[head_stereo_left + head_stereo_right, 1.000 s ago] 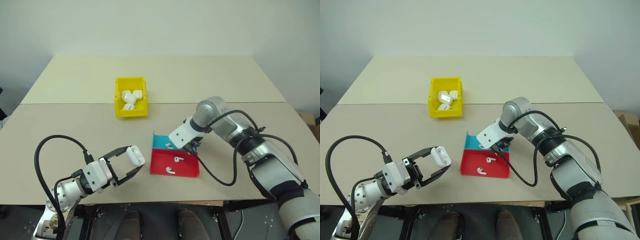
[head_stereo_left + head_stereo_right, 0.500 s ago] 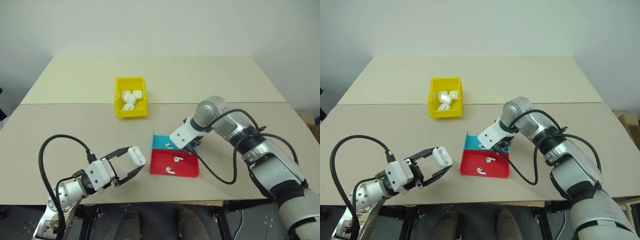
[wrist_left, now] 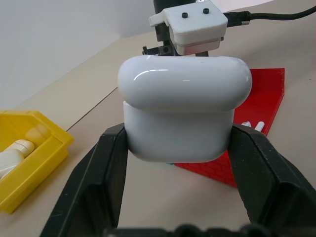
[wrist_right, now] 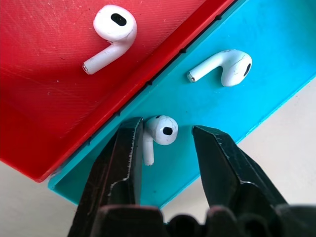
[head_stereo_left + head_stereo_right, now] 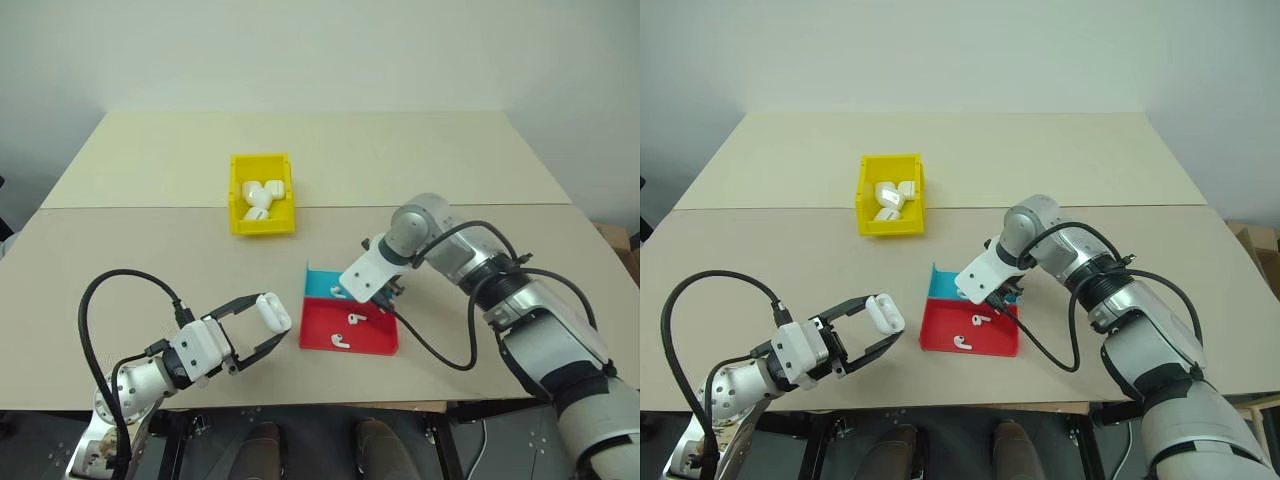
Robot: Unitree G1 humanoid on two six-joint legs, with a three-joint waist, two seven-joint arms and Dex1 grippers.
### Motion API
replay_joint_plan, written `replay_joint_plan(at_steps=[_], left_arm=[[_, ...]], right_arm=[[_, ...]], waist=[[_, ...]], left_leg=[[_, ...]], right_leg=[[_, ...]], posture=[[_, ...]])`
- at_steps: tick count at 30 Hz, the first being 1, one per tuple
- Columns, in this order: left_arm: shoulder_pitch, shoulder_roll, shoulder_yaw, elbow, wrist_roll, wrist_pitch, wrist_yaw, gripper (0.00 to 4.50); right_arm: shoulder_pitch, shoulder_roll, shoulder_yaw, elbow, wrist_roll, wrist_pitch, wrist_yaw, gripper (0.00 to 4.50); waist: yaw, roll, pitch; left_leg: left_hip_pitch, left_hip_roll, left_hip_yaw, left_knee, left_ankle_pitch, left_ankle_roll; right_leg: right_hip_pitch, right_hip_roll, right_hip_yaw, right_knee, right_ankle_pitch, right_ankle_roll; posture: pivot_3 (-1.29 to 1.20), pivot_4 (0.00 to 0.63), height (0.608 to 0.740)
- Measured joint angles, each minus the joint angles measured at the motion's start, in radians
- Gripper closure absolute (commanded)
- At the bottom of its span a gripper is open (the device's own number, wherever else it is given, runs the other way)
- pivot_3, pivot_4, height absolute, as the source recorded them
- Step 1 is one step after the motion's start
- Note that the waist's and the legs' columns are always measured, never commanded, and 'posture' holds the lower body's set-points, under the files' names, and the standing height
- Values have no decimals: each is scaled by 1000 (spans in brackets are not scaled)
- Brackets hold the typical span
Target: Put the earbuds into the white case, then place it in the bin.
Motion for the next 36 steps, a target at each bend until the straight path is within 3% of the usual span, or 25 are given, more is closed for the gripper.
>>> replay_joint_plan(at_steps=[7, 11, 24, 27, 36], left_arm=[[0, 0, 0, 0, 1, 0, 6, 1755], [0, 0, 0, 0, 1, 0, 7, 1755], [-2, 0, -1, 0, 4, 2, 8, 1755], [-6, 0, -1, 0, 5, 2, 9, 1755], [-11, 0, -1, 0, 5, 4, 9, 1755]], right_arm=[[0, 0, 0, -1, -7, -25, 1, 2411], [3, -5, 0, -2, -5, -37, 14, 3224], [5, -8, 0, -3, -9, -42, 3, 3224], [6, -8, -1, -4, -9, -41, 3, 3728], [17, -8, -12, -15, -17, -26, -5, 3728]], waist=[[0, 0, 0], [0, 0, 0], [-1, 0, 0], [-2, 0, 0], [-2, 0, 0]], left_leg=[[0, 0, 0, 0, 0, 0], [0, 0, 0, 0, 0, 0], [0, 0, 0, 0, 0, 0], [1, 0, 0, 0, 0, 0], [1, 0, 0, 0, 0, 0]], right_leg=[[0, 0, 0, 0, 0, 0], [0, 0, 0, 0, 0, 0], [0, 0, 0, 0, 0, 0], [0, 0, 0, 0, 0, 0], [1, 0, 0, 0, 0, 0]], posture=[[0, 150, 740], [0, 150, 740], [0, 150, 740], [0, 150, 740], [0, 150, 740]])
